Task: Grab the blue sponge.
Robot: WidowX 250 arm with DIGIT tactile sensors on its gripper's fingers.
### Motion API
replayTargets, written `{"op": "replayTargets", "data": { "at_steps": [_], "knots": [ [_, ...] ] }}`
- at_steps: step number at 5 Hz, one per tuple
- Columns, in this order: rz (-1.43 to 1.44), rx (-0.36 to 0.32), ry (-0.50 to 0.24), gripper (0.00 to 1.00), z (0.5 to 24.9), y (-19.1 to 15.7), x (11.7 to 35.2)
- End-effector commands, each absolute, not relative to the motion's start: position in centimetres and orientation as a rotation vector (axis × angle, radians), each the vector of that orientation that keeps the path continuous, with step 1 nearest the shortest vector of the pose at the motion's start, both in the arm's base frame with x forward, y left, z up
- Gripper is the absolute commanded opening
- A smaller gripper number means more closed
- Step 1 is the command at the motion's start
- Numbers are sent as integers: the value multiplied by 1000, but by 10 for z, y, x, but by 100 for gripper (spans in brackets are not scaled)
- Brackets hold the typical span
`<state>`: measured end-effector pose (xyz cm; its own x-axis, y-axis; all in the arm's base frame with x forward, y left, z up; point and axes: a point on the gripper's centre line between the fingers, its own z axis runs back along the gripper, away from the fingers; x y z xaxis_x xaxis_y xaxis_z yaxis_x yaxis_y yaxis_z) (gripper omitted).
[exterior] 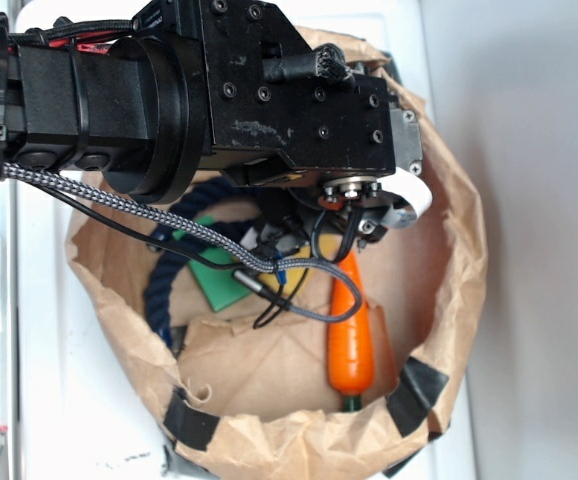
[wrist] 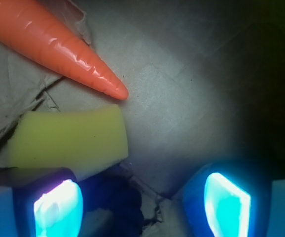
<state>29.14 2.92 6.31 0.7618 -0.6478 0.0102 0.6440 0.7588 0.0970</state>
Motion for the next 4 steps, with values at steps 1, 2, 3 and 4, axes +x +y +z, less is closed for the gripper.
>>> {"op": "replayTargets", "data": {
  "at_steps": [1, 2, 3, 4],
  "knots": [
    [-733, 82, -62, 100, 61, 37, 302],
    [-750, 49, -20, 100, 54, 50, 301],
    [-756, 35, -5, 100, 50, 60, 302],
    [-729, 28, -18, 100, 46, 71, 313]
  ]
}}
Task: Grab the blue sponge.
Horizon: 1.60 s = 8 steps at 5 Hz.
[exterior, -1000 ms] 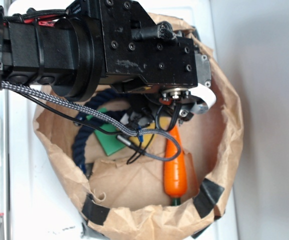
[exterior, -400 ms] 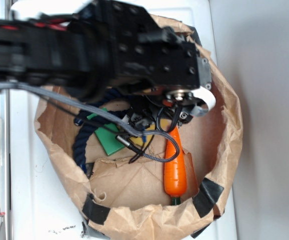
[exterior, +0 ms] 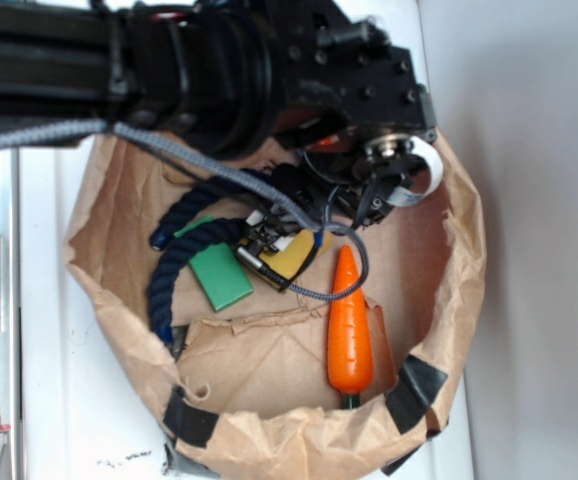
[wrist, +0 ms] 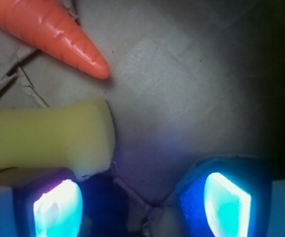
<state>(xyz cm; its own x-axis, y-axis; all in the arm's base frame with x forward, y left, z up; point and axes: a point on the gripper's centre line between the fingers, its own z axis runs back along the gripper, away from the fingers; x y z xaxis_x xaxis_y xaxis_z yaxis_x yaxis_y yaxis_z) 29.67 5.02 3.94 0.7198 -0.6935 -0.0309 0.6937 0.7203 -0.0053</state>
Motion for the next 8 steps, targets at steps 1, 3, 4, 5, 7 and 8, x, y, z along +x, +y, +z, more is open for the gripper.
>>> {"op": "replayTargets", "data": {
  "at_steps": [1, 3, 4, 5, 7, 8],
  "knots": [
    [-743, 28, -8, 100, 49, 75, 314],
    [-756, 29, 2, 100, 51, 84, 317],
    [-771, 35, 8, 100, 49, 96, 309],
    [-752, 66, -8, 100, 41, 106, 306],
    [-726, 111, 11, 0, 20, 103, 309],
    [-713, 106, 3, 0, 21, 103, 311]
  ]
}}
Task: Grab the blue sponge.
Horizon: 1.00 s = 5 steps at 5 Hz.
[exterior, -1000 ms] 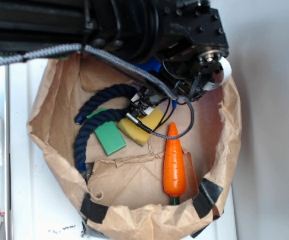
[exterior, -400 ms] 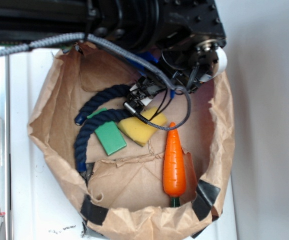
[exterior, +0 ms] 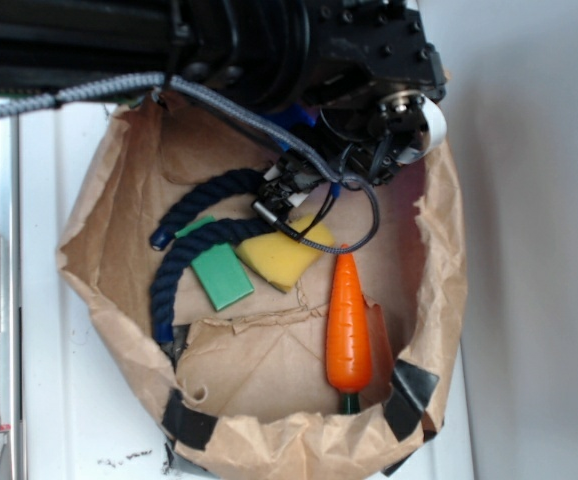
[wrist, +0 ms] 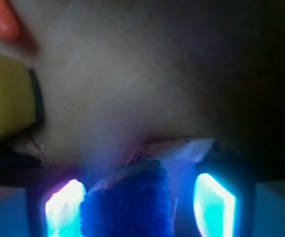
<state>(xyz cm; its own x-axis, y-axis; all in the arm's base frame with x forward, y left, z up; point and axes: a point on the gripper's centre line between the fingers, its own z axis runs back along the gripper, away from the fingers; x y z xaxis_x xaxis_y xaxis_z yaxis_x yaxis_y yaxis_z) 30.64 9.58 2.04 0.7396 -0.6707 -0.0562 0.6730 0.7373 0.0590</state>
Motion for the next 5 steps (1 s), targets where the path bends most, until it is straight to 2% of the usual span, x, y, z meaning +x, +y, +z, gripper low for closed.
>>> {"op": "replayTargets", "data": {
  "at_steps": [1, 2, 3, 4, 5],
  "knots": [
    [-708, 106, -4, 0, 22, 102, 312],
    [-690, 108, -12, 0, 22, 97, 315],
    [-659, 87, -15, 0, 44, 89, 312],
    [-622, 18, 14, 0, 87, 83, 297],
    [-620, -28, 28, 0, 132, 63, 263]
  ]
}}
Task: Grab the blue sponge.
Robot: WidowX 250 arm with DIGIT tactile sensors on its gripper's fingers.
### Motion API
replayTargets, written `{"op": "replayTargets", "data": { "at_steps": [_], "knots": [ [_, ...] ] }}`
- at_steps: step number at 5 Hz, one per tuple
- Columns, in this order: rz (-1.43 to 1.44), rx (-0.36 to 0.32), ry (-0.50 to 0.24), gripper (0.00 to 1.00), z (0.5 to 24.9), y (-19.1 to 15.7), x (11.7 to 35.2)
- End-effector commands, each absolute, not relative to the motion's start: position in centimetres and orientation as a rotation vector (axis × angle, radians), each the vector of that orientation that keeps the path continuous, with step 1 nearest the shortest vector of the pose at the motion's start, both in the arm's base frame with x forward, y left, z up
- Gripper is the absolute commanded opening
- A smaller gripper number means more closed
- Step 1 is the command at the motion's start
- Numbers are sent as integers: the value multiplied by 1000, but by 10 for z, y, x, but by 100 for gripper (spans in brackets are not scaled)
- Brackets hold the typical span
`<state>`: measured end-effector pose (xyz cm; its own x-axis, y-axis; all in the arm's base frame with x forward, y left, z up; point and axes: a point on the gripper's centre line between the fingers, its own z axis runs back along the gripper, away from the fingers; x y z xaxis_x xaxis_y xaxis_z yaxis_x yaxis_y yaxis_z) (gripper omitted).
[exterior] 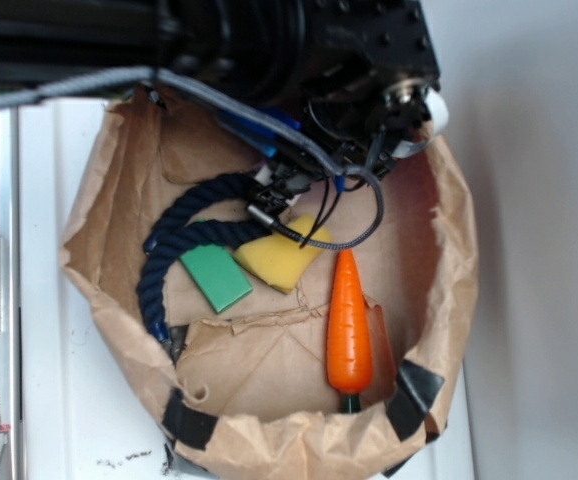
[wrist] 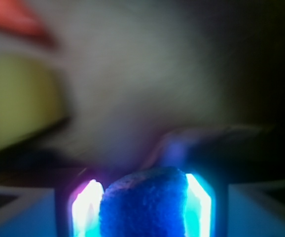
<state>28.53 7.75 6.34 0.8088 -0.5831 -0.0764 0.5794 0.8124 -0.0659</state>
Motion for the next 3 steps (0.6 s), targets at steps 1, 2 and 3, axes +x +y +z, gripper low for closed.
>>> {"op": "replayTargets", "data": {
  "at_steps": [1, 2, 3],
  "knots": [
    [-401, -22, -6, 0, 143, 57, 261],
    [-459, -116, -39, 0, 161, 55, 263],
    [-516, -142, -108, 0, 165, 55, 266]
  ]
}}
